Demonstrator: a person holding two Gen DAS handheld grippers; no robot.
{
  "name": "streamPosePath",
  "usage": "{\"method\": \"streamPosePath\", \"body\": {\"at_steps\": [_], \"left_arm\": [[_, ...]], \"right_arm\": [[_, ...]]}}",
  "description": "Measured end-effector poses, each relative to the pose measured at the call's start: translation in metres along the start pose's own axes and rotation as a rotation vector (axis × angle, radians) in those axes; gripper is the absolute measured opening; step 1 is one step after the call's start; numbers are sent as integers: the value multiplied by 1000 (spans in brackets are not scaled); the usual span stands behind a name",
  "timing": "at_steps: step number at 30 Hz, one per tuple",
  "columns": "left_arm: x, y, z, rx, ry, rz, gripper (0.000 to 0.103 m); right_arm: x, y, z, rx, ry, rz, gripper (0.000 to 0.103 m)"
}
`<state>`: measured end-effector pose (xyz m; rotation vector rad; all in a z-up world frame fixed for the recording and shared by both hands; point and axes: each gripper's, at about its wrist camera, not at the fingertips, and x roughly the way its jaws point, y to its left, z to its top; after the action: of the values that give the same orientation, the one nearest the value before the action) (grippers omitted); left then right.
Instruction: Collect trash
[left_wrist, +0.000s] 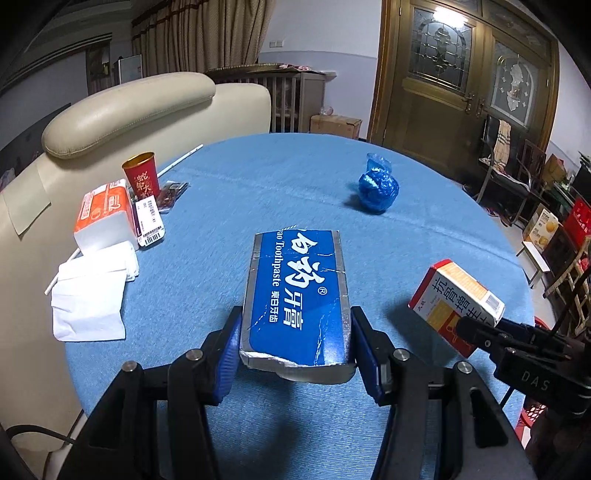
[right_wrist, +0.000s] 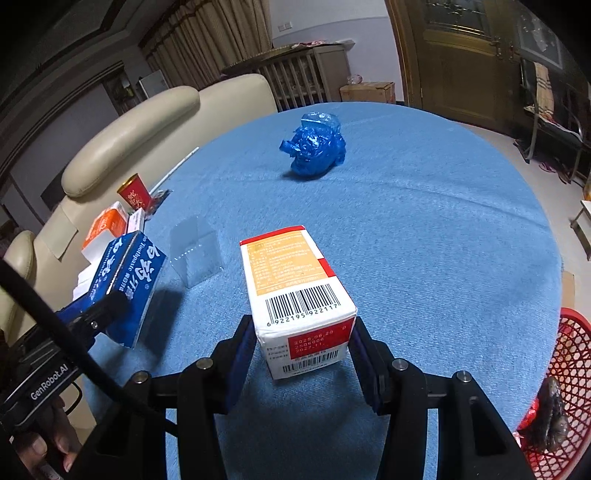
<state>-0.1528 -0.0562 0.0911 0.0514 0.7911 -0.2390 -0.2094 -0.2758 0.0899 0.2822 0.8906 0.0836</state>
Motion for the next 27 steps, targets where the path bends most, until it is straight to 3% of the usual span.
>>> {"method": "streamPosePath", "body": {"at_steps": [27], "left_arm": [[-17,-61,12,133,-34,-69,57]], "right_arm": [[-46,-46,-15,146,-87,-1,53]]}}
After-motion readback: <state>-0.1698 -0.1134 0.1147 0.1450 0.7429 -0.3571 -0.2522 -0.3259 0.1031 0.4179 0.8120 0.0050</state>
